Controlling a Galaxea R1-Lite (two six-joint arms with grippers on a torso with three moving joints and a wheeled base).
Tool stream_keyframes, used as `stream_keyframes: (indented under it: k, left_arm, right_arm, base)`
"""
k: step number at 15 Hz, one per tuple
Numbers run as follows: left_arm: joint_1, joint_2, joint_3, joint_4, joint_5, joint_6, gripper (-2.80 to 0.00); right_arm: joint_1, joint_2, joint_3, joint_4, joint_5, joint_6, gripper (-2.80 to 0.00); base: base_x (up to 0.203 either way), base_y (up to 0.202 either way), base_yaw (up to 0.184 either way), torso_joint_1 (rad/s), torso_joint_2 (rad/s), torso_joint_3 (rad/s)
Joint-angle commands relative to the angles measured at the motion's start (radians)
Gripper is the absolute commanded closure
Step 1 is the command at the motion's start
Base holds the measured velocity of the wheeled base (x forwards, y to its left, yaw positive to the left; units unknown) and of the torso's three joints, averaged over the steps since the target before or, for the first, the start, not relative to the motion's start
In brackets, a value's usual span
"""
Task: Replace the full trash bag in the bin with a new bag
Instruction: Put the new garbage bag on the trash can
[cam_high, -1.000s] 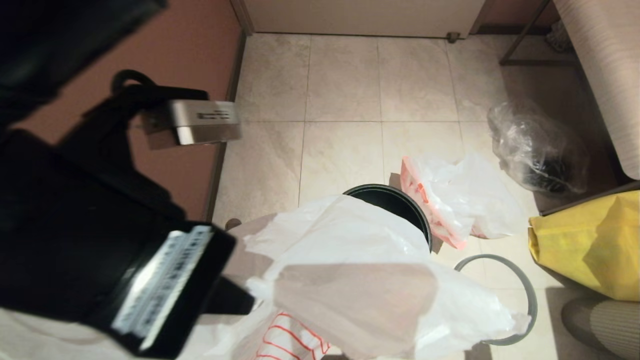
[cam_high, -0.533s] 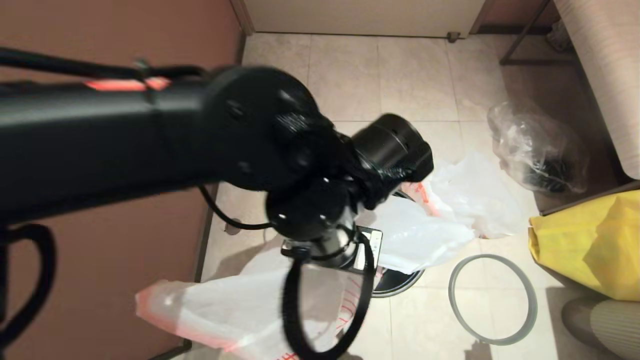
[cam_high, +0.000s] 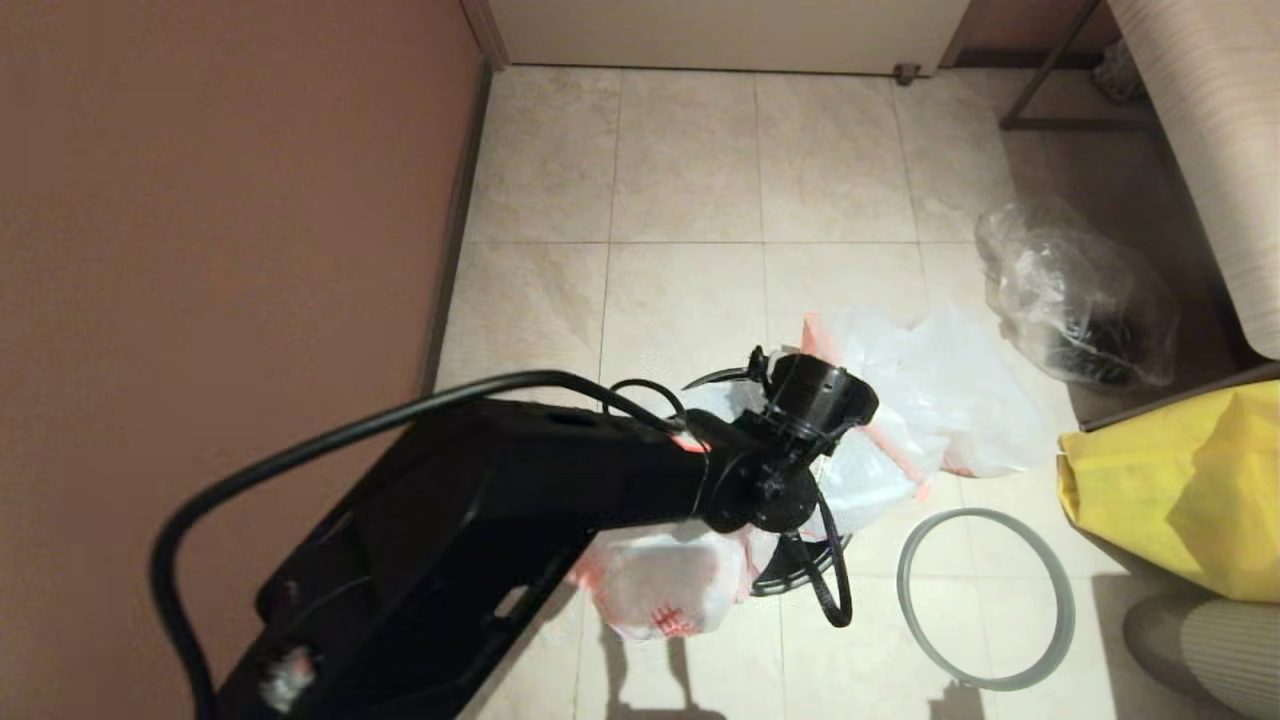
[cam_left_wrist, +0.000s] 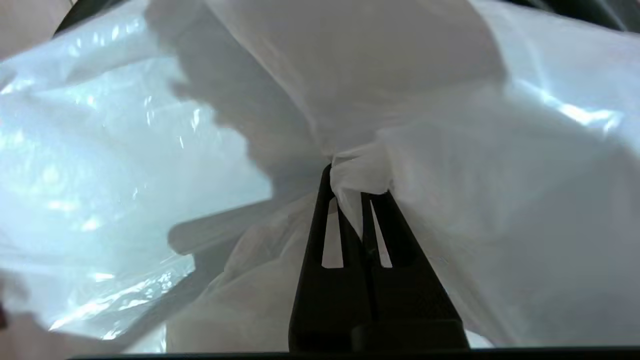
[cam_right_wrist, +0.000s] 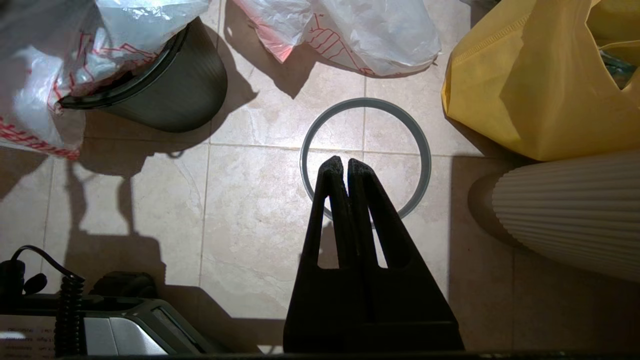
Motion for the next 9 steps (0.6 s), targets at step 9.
stream_keyframes:
  k: [9]
  left_arm:
    - [0.084, 0.315, 0.001, -0.687, 0.165, 0.6, 0.0]
  right_arm:
    - [0.0, 0.001, 0.0, 0.001, 0.0, 0.0, 0.0]
  base:
    - [0.0, 0.0, 0.0, 0.0, 0.0, 0.0]
